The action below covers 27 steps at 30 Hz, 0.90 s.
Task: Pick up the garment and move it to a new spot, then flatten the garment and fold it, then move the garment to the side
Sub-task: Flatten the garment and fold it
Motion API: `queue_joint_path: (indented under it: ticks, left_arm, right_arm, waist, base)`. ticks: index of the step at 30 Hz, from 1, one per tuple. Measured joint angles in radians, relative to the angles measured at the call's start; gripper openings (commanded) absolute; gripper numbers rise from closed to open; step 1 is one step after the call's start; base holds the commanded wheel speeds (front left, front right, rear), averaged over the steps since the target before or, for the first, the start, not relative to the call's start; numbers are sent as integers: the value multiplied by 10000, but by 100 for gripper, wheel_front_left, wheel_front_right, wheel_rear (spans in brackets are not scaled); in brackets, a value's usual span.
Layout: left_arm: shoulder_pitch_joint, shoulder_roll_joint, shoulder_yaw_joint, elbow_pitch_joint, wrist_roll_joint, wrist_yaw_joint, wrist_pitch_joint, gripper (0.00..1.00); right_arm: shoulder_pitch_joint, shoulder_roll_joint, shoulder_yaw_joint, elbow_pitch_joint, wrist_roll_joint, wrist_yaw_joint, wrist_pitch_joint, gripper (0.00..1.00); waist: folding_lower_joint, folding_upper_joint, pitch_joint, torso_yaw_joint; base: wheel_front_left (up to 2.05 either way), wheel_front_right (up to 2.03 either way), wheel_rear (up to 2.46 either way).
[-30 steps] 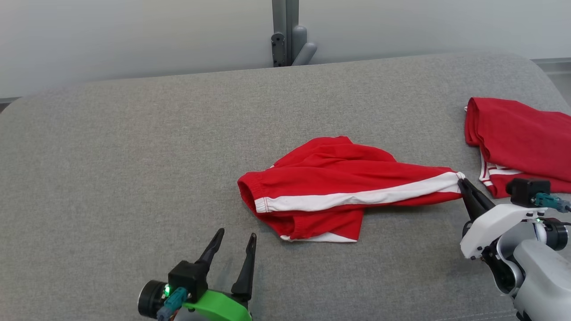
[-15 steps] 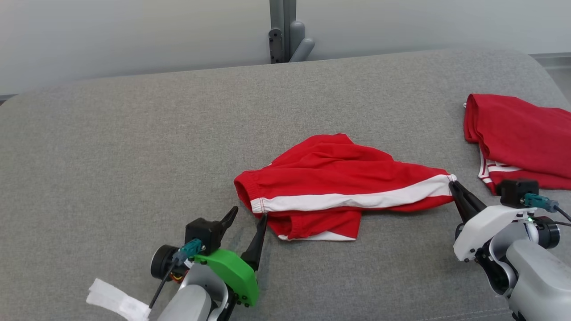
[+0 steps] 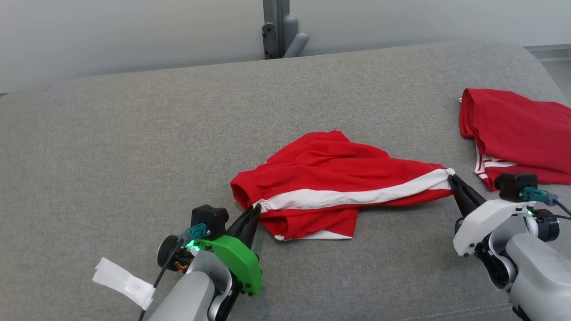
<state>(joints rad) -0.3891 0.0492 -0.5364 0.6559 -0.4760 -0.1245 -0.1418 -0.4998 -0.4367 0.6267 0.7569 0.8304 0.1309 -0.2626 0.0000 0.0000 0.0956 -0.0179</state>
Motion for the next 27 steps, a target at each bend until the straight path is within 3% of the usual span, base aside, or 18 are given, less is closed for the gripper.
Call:
queue_joint_path:
  ticks: [5,8,18,27]
  left_arm:
    - [-8,4,-79,-138,-422,-29,255,0]
    - [-125,157,-138,-976,-1250,-35,865,0]
    - [-2134,1582,416,-3898,-3960,-42,3254,0]
    - [-4004,1511,1001,-4715,-6044,-42,5229,0]
  right_arm:
    - [-37,-67,-159,-211,-44,0,0,0]
    - [-128,-282,-506,-842,-40,0,0,0]
    - [-1291,-1561,-894,-2615,610,0,280,0]
    - [-2650,-2698,-1461,-3963,1720,0,1126,0]
  waist:
    - [0,0,-187,-5]
    - [0,0,-446,9]
    - [0,0,-1167,22]
    - [0,0,-1330,-120]
  base:
    - [0,0,0]
    - [0,0,0]
    - [0,0,0]
    - [0,0,0]
